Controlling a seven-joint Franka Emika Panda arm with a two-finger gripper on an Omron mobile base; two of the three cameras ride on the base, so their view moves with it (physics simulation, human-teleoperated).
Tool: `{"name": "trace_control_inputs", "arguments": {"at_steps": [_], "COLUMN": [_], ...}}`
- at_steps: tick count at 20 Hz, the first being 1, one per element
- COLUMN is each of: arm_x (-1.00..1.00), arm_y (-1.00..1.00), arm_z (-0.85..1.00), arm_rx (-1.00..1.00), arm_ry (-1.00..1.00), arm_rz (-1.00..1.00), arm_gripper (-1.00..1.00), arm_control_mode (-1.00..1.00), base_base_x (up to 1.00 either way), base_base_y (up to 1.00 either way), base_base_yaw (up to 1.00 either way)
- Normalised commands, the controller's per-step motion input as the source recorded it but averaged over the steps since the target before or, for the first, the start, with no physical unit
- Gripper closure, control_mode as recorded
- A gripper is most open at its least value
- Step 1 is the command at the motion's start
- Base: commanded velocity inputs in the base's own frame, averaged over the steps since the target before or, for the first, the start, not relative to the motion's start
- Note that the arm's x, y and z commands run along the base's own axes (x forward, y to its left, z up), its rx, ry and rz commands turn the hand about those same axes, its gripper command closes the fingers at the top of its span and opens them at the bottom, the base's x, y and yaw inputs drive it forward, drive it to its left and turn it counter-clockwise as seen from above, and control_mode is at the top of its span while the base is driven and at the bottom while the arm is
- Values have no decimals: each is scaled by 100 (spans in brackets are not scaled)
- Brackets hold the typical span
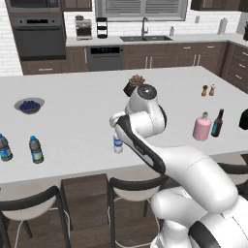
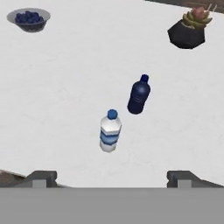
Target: Move the plastic bottles in the middle to the plastics group, and the glass bottles in the middle to the glass group.
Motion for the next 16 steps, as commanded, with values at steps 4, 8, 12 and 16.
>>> {"name": "trace_control_inputs", "arguments": {"at_steps": [4,8,12,16], "arm_x": [13,29,20,17], "arm_y": [-18,0,7,18], "arm_z": [-1,-15,-26,-42], "arm_rx": [5,0,0,0], "arm_ry": [22,23,19,8], "arm_rz": [0,0,0,0], "arm_gripper": [-100,-100,-100,-100], "arm_control_mode": [-100,-100,-100,-100], "base_base_x": [0,0,0,0], "base_base_y": [0,0,0,0], "base_base_yaw": [0,0,0,0]}}
